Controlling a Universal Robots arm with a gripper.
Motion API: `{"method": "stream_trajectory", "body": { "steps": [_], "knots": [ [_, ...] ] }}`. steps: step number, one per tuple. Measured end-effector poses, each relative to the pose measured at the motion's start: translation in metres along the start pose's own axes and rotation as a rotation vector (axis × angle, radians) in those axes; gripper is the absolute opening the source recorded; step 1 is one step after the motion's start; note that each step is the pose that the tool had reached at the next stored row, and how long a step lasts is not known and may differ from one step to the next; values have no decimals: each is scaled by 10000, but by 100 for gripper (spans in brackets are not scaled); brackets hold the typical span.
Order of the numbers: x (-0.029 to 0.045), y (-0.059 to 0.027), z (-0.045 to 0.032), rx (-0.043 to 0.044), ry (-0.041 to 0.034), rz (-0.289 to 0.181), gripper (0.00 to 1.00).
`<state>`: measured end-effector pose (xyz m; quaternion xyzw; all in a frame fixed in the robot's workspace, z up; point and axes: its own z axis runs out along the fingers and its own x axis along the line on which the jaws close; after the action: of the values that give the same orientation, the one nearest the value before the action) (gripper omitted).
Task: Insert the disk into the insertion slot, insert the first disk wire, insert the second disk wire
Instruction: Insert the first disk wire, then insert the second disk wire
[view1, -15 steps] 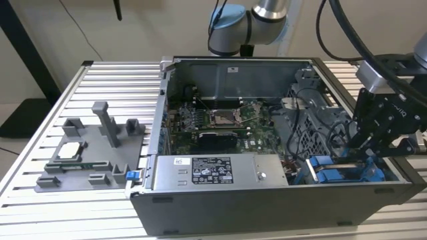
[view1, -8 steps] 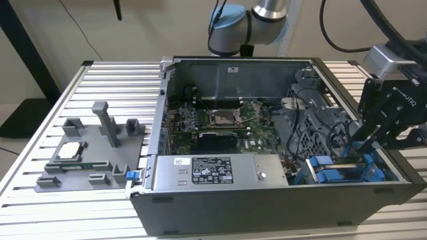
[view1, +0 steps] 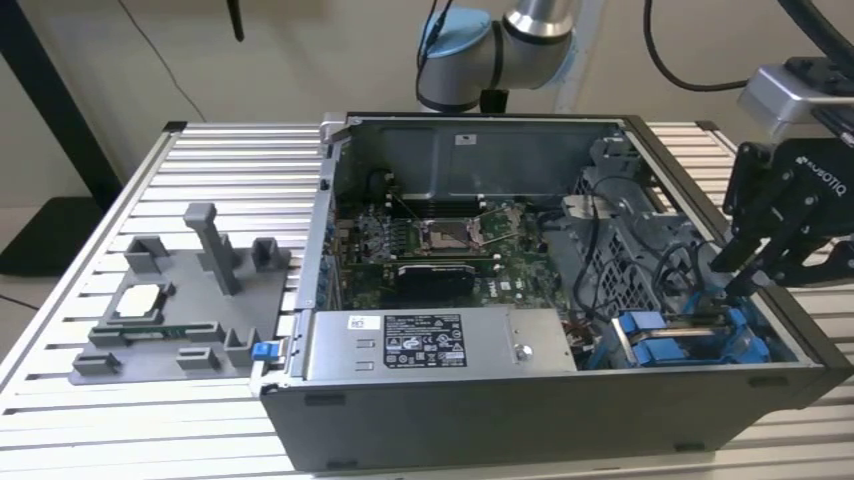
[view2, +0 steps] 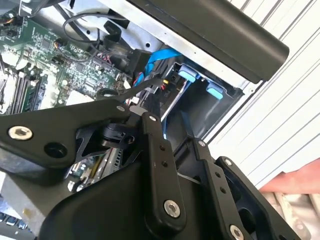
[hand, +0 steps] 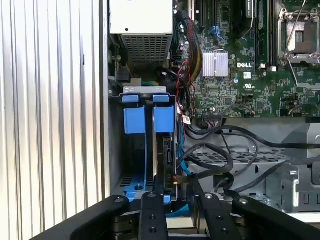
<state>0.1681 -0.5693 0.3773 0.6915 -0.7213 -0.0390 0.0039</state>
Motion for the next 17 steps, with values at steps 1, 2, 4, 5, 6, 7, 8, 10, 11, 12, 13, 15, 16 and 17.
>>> {"method": "stream_trajectory", "body": {
  "steps": [1,2,4,5,6,7,8,10,11,12,13,15,16,17],
  "knots": [
    [-5,0,-1,1,13,1,100],
    [-10,-5,-2,1,20,-1,100],
    [-18,-22,-3,1,21,0,100],
    [-22,-36,-4,1,22,-1,100],
    [-26,-52,-5,0,23,-2,100],
    [-30,-68,-6,-1,22,-3,100],
    [-34,-86,-7,-2,23,-4,100],
    [-42,-126,-9,-6,23,-5,100],
    [-46,-145,-10,-10,23,-7,100],
    [-50,-165,-11,-14,23,-8,100],
    [-54,-184,-12,-18,24,-9,100],
    [-63,-222,-14,-29,23,-10,100],
    [-66,-240,-16,-35,25,-9,100],
    [-71,-259,-17,-42,24,-10,100]
  ]
}}
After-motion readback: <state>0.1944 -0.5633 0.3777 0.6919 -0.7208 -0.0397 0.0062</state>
